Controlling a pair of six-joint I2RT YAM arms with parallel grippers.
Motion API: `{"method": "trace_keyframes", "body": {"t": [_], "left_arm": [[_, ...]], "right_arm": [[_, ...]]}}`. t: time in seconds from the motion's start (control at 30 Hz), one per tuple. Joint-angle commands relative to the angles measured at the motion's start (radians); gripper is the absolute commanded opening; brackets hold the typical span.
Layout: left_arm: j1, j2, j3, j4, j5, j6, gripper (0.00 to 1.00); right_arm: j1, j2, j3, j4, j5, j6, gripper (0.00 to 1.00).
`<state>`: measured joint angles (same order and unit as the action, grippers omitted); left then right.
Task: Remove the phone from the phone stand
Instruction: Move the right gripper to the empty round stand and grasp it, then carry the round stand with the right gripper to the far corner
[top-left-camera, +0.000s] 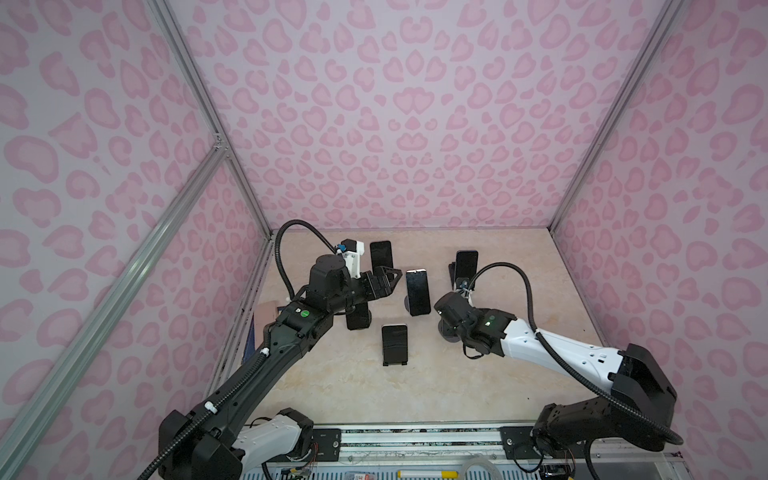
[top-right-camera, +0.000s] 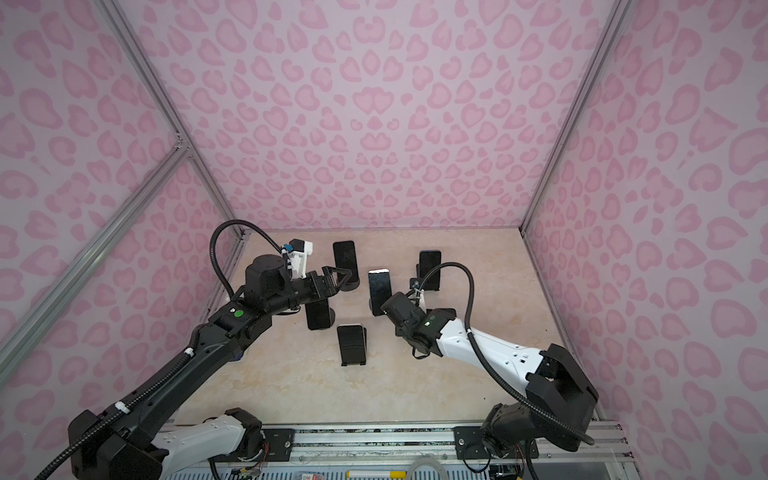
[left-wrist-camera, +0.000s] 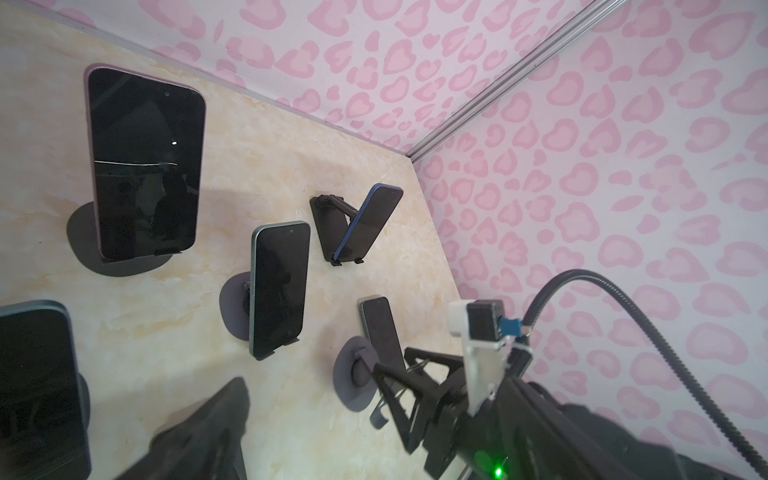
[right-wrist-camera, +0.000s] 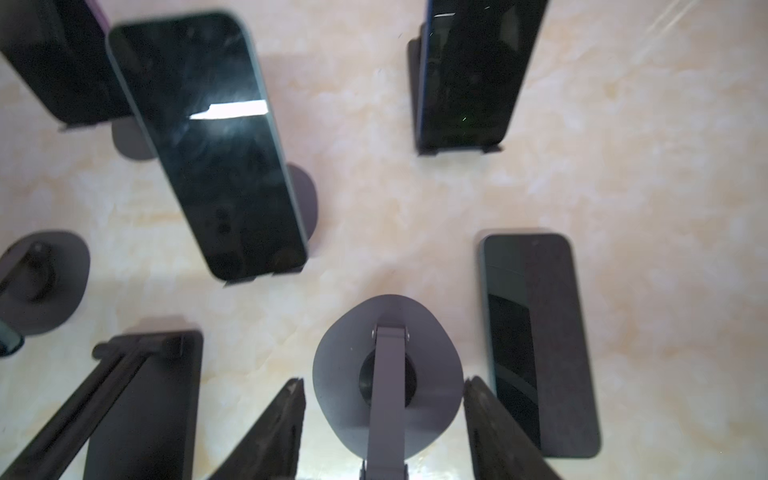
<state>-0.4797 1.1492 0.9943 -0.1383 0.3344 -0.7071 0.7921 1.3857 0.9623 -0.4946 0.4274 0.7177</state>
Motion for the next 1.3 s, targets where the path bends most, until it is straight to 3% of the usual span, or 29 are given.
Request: {"method": "trace_keyframes", "body": {"t": [0.0,0.27,0.43,0.57,0.77,0.87,1.07,1.27], "left_arm": [[0.001,-0.003,0.003,0.024,0.012,0.001,0.97],[0.001,-0.005,0.003,0.028,0.02,-0.003,0.97],[0.001,-0.004,0.004,0.031,0.035,-0.009,0.97],[0.001,-0.003,0.001,0.033,0.039,-0.011,0.97],[0.001,-0.008,0.001,0.032,0.034,-0.003,0.97],[0.001,-0.006,0.003,0.032,0.034,-0.002,0.97],[0.001,0.001,0.004,0.031,0.035,-0.002,0.97],[0.003,0.004,0.003,0.031,0.036,0.0,0.97]], "right_arm": [[-0.121,-0.068,-0.002,-0.001,0.047,-0.129,0.57],[-0.524,-0.143,0.013,0.021,-0.077,-0.283,0.56],[-0.749,-0.028,0.018,0.134,-0.162,-0.294,0.56],[-0.91,0.123,0.076,0.173,-0.206,-0.234,0.56],[-0.986,0.296,0.198,0.124,-0.195,-0.209,0.56],[-1.031,0.338,0.219,0.115,-0.259,-0.179,0.56],[-1.03,0.343,0.2,0.11,-0.24,-0.18,0.56],[-1.035,0.359,0.207,0.087,-0.207,-0.184,0.62]]}}
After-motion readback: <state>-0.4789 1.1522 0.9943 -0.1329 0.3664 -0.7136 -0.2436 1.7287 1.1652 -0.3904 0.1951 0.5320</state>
